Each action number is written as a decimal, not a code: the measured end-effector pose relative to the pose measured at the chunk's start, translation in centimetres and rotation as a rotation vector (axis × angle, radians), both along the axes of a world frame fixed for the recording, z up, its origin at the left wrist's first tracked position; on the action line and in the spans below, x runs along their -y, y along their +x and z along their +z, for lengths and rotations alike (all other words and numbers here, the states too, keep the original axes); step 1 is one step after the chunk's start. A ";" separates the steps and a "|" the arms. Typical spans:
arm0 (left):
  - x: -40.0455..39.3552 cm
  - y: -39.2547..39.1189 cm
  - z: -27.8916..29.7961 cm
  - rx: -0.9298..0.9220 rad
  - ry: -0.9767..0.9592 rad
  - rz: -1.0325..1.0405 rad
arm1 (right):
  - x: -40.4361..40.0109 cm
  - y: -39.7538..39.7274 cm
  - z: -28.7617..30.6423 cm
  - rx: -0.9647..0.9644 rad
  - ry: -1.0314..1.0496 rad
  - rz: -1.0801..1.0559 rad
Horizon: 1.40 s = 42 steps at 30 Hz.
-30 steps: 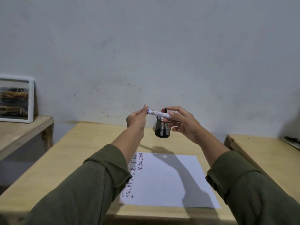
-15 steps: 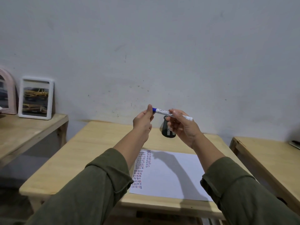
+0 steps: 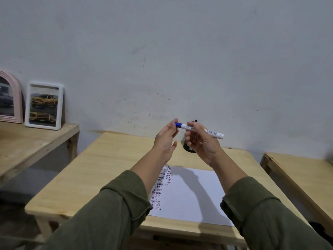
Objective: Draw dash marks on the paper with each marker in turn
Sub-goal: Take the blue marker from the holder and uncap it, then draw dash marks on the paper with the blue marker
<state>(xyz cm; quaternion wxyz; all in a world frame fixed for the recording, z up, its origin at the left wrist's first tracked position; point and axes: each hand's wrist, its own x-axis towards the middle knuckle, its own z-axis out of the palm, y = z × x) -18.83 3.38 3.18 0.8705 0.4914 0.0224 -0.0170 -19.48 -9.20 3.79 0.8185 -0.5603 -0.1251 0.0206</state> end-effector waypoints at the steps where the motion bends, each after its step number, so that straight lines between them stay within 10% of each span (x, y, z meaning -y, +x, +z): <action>1: 0.0 0.2 -0.1 0.023 -0.023 -0.017 | 0.0 0.1 0.0 -0.003 0.006 0.004; 16: -2.6 1.3 0.0 -0.141 0.183 0.297 | 0.9 0.5 -1.3 0.089 -0.156 -0.002; 21: -6.4 1.0 -2.9 -0.090 0.526 0.433 | 2.7 0.6 -2.9 0.021 -0.114 -0.036; 42: -6.2 -1.4 -13.9 -0.050 1.226 0.344 | 0.3 -1.7 -10.3 -0.104 -0.248 -0.020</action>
